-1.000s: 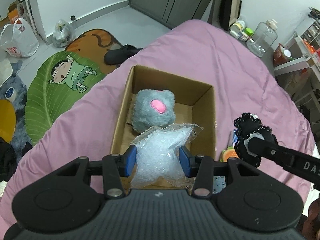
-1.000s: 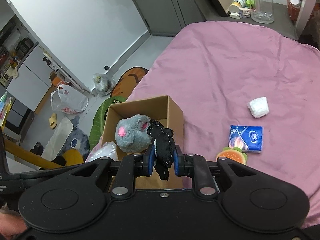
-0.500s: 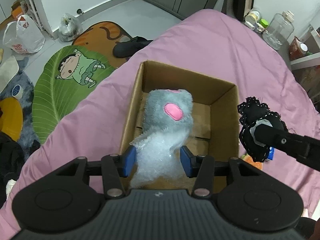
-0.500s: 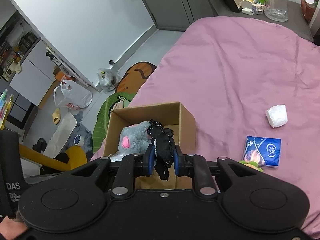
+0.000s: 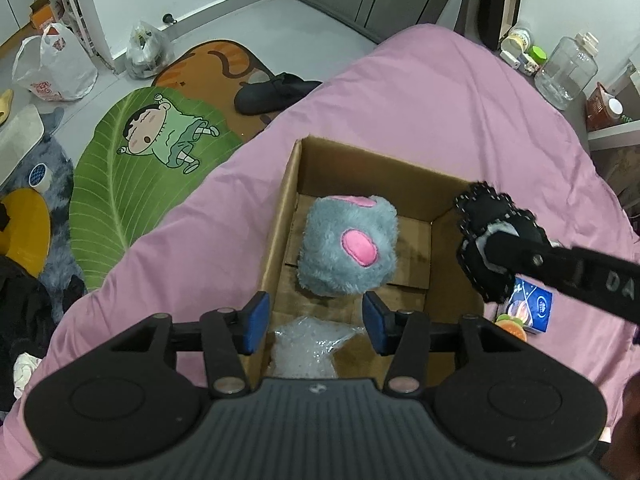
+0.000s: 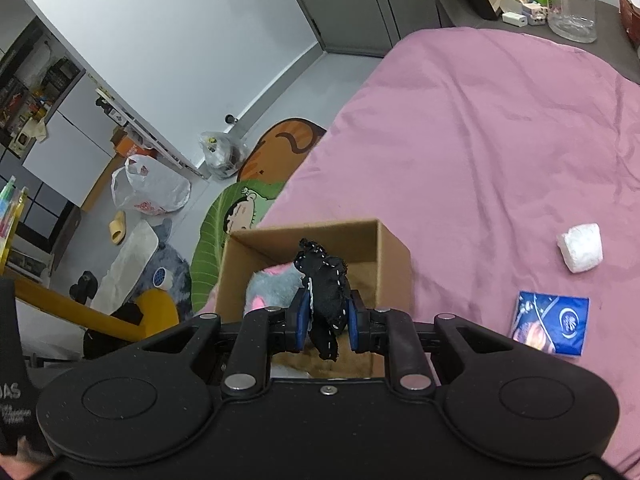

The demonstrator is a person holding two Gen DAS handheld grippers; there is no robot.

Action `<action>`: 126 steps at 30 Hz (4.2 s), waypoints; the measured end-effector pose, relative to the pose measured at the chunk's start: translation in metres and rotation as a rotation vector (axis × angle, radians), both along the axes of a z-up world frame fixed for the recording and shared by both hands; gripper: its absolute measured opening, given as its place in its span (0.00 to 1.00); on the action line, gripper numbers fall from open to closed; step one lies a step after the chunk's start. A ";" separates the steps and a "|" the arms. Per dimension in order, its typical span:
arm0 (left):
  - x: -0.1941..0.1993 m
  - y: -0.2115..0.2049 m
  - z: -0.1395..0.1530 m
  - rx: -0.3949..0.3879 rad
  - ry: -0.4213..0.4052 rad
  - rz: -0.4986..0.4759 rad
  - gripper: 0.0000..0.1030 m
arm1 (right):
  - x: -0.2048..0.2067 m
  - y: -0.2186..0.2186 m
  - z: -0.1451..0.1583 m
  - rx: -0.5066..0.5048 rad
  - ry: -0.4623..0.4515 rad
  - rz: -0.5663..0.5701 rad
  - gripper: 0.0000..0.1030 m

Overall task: Organize soft objects
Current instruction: 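Lower the bubble wrap and black lace plush into the box and open both grippers, then withdraw both tools from the box toward the denim and burger plushes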

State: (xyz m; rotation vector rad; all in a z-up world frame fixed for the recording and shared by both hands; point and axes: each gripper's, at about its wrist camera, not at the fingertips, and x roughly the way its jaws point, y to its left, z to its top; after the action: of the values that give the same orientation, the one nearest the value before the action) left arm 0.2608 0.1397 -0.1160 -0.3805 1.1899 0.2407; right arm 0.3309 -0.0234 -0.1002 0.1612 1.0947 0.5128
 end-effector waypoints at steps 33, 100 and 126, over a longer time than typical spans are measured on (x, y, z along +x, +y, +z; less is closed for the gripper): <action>-0.050 -0.022 0.074 0.054 -0.127 -0.014 1.00 | -0.053 -0.070 0.064 0.030 -0.108 -0.099 0.80; -0.155 -0.128 0.088 0.075 -0.238 -0.052 1.00 | -0.195 -0.187 0.055 0.056 -0.167 -0.241 1.00; -0.127 -0.184 0.054 0.122 -0.232 -0.034 0.96 | -0.144 -0.219 0.026 0.077 -0.138 -0.104 0.93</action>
State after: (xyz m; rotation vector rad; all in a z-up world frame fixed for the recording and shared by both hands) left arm 0.1337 -0.0446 -0.0617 -0.2731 0.9478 0.2314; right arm 0.1867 -0.2427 -0.0743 0.2460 0.9274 0.4658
